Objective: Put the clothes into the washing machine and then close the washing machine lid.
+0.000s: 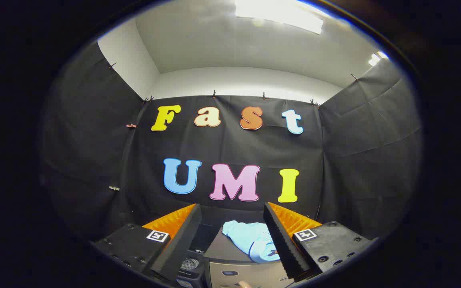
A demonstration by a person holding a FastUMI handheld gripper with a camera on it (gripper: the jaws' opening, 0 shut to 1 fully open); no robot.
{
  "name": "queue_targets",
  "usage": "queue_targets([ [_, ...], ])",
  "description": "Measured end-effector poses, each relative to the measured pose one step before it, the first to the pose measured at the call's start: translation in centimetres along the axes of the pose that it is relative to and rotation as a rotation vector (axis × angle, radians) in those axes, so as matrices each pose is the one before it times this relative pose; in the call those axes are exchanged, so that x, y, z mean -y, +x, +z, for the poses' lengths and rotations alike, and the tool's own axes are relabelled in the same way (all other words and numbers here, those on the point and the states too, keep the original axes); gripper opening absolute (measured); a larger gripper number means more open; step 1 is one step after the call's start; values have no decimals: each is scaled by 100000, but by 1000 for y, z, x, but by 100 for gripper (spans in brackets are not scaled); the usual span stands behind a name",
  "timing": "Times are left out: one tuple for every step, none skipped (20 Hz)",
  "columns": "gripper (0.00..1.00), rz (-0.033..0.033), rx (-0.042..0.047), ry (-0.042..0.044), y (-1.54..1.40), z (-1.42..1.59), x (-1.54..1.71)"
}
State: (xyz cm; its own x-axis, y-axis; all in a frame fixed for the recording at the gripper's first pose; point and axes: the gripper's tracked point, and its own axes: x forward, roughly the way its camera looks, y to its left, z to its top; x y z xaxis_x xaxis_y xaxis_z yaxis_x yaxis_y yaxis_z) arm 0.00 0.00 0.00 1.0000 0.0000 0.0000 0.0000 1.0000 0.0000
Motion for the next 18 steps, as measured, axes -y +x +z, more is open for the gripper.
queue_targets([
  [97,-209,-253,-69,-66,-138,51],
  [97,-184,-370,2,-42,-42,52],
  [97,-170,-447,8,34,-96,63],
  [97,-72,-386,-46,-35,-25,-32],
  [97,-159,-38,-4,47,-93,87],
  [97,-97,181,231,-123,-8,-19],
  [97,-65,240,316,-2,32,62],
  [97,-70,148,366,60,-15,71],
  [97,-3,132,340,26,-57,49],
  [97,-159,-56,172,23,-32,-11],
  [97,-208,-186,128,52,-122,74],
  [97,-159,-204,17,-24,-140,73],
  [97,-15,-245,79,34,-60,6],
  [97,-126,-334,99,95,-153,38],
  [97,-212,-259,-46,25,-102,83],
  [97,-305,-167,-252,89,-9,76],
  [97,-446,-124,-423,84,-13,112],
  [97,-346,-59,-280,20,-106,130],
])
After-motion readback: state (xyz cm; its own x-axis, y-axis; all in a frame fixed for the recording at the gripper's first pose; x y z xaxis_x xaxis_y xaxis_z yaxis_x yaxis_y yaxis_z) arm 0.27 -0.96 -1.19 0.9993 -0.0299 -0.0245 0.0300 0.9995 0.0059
